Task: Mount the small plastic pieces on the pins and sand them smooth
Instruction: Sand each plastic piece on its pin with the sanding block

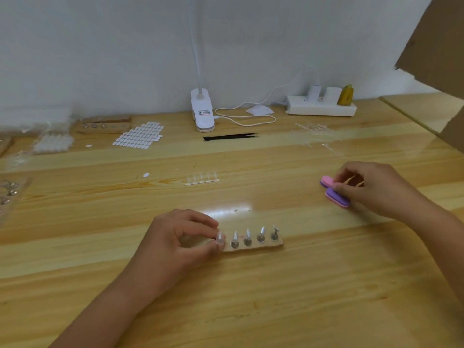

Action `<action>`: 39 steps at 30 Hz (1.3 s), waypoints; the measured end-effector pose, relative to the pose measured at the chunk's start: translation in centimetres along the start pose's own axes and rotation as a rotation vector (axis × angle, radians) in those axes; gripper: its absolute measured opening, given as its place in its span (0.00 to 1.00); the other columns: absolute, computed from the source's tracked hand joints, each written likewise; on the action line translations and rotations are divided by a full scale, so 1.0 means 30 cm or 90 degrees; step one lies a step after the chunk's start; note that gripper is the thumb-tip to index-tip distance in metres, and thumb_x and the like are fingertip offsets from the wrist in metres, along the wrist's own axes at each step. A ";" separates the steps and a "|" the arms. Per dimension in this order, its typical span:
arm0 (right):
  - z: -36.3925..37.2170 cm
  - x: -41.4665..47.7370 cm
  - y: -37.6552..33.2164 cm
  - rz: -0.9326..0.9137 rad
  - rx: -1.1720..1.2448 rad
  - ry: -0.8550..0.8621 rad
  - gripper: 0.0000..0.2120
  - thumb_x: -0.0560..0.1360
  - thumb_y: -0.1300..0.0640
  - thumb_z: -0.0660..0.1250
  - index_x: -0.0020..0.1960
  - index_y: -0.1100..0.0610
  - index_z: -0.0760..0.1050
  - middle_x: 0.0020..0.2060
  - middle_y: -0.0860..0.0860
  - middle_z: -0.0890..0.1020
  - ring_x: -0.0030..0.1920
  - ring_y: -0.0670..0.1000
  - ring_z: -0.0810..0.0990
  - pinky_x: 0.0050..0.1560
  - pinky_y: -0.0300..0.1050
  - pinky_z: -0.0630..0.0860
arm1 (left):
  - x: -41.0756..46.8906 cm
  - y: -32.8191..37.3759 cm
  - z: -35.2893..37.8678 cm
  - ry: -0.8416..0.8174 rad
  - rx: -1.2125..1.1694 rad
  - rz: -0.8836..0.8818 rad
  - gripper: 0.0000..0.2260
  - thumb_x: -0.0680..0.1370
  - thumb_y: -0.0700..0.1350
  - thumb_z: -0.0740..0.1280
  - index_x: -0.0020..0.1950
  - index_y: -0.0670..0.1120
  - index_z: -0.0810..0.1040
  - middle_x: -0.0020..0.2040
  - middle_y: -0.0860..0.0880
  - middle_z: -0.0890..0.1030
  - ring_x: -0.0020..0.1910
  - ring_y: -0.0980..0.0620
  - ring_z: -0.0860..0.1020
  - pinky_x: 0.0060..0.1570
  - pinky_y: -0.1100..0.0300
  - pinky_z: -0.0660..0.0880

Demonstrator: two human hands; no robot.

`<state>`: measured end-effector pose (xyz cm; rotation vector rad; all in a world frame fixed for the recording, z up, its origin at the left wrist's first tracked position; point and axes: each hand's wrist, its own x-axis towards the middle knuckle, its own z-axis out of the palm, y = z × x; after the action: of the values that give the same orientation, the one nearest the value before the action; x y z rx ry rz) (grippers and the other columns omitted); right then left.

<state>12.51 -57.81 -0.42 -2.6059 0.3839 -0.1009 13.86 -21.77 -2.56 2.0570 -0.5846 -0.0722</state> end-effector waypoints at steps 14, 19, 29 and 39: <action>0.071 -0.064 -0.318 -0.363 0.199 0.116 0.06 0.76 0.58 0.72 0.52 0.51 0.80 0.45 0.43 0.84 0.46 0.48 0.82 0.50 0.44 0.80 | -0.018 0.024 0.005 0.123 0.144 0.118 0.03 0.69 0.44 0.77 0.40 0.51 0.85 0.40 0.60 0.85 0.44 0.64 0.82 0.66 0.62 0.68; 0.206 -0.200 -0.382 -0.563 0.209 0.099 0.09 0.73 0.66 0.69 0.53 0.59 0.78 0.48 0.51 0.81 0.49 0.49 0.79 0.54 0.40 0.75 | -0.023 0.041 -0.010 0.124 -0.050 0.034 0.07 0.70 0.40 0.77 0.41 0.52 0.86 0.40 0.60 0.85 0.43 0.61 0.83 0.46 0.71 0.74; 0.274 -0.205 -0.374 -0.700 0.105 0.232 0.05 0.77 0.68 0.70 0.52 0.64 0.81 0.49 0.55 0.82 0.51 0.53 0.80 0.57 0.44 0.76 | -0.025 0.056 -0.008 0.111 -0.235 0.004 0.06 0.69 0.43 0.76 0.44 0.44 0.87 0.40 0.51 0.86 0.42 0.51 0.84 0.45 0.63 0.79; 0.288 -0.224 -0.396 -0.704 0.144 0.264 0.06 0.76 0.68 0.70 0.53 0.64 0.80 0.49 0.56 0.82 0.52 0.53 0.81 0.58 0.42 0.76 | -0.026 0.059 -0.006 0.108 -0.260 0.004 0.08 0.68 0.44 0.76 0.45 0.42 0.87 0.41 0.49 0.87 0.43 0.49 0.85 0.47 0.57 0.80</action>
<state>10.30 -41.90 -2.13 -2.2444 -0.9110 -0.9805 12.55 -22.03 -1.14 1.6455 -0.4291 -0.0112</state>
